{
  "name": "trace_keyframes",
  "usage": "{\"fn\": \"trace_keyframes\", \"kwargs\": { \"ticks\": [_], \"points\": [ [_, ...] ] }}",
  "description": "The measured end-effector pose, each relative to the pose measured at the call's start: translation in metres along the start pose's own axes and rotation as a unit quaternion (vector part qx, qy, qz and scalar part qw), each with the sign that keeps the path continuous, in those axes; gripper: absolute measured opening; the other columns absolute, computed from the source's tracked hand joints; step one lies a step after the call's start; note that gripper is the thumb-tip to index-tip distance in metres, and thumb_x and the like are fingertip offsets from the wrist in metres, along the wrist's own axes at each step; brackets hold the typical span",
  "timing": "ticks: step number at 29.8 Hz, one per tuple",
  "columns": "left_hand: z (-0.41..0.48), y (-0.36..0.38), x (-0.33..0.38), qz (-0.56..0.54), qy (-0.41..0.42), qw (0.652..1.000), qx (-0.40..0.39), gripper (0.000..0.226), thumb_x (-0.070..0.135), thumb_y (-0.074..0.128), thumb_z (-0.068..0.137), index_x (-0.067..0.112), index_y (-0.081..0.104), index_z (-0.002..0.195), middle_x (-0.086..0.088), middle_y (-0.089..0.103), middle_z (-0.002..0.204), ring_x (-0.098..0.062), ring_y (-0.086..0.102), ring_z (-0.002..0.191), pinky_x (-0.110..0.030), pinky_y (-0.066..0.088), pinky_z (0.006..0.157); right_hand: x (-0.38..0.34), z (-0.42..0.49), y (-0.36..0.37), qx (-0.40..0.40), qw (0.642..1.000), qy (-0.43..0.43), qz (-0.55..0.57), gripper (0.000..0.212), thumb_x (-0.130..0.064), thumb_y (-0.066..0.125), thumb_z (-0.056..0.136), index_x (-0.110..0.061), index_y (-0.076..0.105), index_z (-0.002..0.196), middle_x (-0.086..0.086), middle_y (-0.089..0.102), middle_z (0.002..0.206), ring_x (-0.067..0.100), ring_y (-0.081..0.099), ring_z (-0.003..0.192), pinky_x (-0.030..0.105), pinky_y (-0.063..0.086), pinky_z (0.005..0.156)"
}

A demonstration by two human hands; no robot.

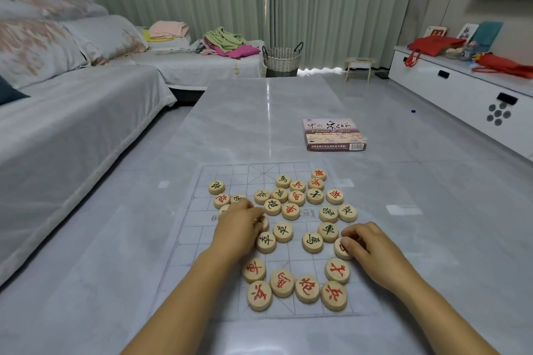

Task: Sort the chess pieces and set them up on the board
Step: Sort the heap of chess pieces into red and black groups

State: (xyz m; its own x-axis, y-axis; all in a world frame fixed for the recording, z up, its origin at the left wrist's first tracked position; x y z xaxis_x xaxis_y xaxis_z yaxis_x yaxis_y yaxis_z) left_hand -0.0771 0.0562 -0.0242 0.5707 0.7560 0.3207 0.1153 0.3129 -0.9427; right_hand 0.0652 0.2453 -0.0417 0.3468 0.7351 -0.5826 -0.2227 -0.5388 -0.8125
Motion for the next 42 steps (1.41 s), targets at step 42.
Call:
{"fn": "trace_keyframes", "kwargs": {
  "ticks": [42],
  "points": [
    [-0.089, -0.008, -0.044, -0.174, -0.057, 0.983, 0.032, 0.04, 0.04, 0.059, 0.084, 0.024, 0.056, 0.121, 0.012, 0.05, 0.108, -0.01, 0.048, 0.104, -0.032, 0.042, 0.096, -0.105, 0.015, 0.043, -0.093, 0.983, -0.093, -0.129, 0.03, -0.042, 0.067, 0.076, -0.022, 0.054, 0.095, -0.002, 0.047, 0.102, 0.019, 0.048, 0.096, 0.031, 0.041, 0.077]
  ]
}}
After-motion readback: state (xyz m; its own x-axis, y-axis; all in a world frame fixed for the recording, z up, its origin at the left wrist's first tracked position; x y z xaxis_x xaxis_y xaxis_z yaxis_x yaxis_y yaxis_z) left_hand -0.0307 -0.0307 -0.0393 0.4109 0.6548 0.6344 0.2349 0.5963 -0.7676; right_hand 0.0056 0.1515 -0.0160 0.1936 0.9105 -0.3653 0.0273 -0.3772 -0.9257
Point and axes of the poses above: each hand's wrist, its own z-axis towards the middle knuckle, its own y-axis out of the palm, x = y × z, the point moved 8 cm from there along z, towards the middle knuckle
